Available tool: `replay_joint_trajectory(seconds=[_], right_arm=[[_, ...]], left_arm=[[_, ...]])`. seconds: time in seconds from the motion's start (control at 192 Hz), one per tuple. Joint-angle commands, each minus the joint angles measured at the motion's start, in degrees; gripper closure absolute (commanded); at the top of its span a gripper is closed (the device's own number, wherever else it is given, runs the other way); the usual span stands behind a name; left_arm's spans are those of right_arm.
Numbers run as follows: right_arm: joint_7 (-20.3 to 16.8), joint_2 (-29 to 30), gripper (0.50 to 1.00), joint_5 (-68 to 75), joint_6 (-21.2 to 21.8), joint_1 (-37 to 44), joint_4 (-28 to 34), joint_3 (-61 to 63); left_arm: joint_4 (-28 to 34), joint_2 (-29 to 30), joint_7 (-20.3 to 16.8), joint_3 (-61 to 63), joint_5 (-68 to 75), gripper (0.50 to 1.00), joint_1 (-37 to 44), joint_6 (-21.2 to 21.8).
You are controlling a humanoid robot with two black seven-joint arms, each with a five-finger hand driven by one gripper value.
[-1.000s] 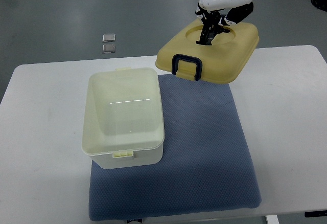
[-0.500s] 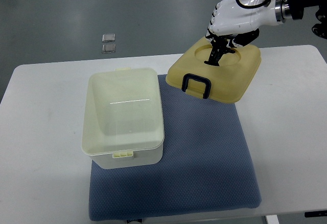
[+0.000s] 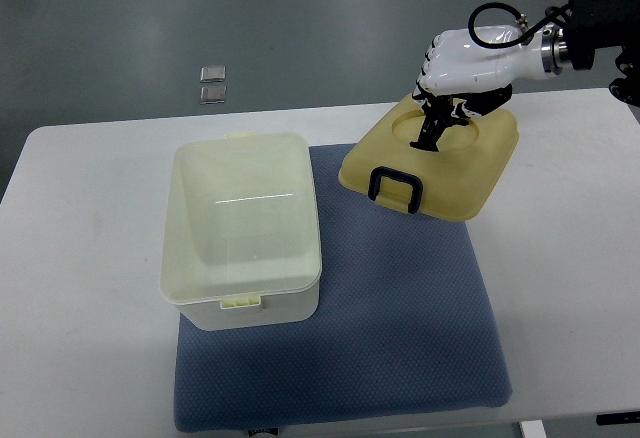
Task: Open white storage box with right hand
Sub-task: 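Carry the lid away from the box and lower it onto the cushion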
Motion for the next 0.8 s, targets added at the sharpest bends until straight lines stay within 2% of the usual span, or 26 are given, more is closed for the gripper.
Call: replay_joint_trajectory(seconds=[0.0, 0.406, 0.557, 0.797], right_arm=[[0.0, 0.2, 1.0, 0.0, -0.6, -1.2, -0.4, 0.0], [0.0, 0.5, 1.0, 0.1, -2.4, -4.2, -1.8, 0.2], [0.0, 3.9, 1.0, 0.1, -2.4, -4.7, -1.8, 0.1], [0.0, 4.2, 1.0, 0.1, -2.4, -6.2, -1.8, 0.2]], left_arm=[[0.0, 0.0, 0.0, 0.0, 0.0, 0.5, 0.0, 0.0], [0.0, 0.0, 0.0, 0.0, 0.0, 0.5, 0.0, 0.0], [0.0, 0.0, 0.0, 0.0, 0.0, 0.5, 0.1, 0.0], [0.0, 0.0, 0.0, 0.0, 0.0, 0.5, 0.0, 0.0]])
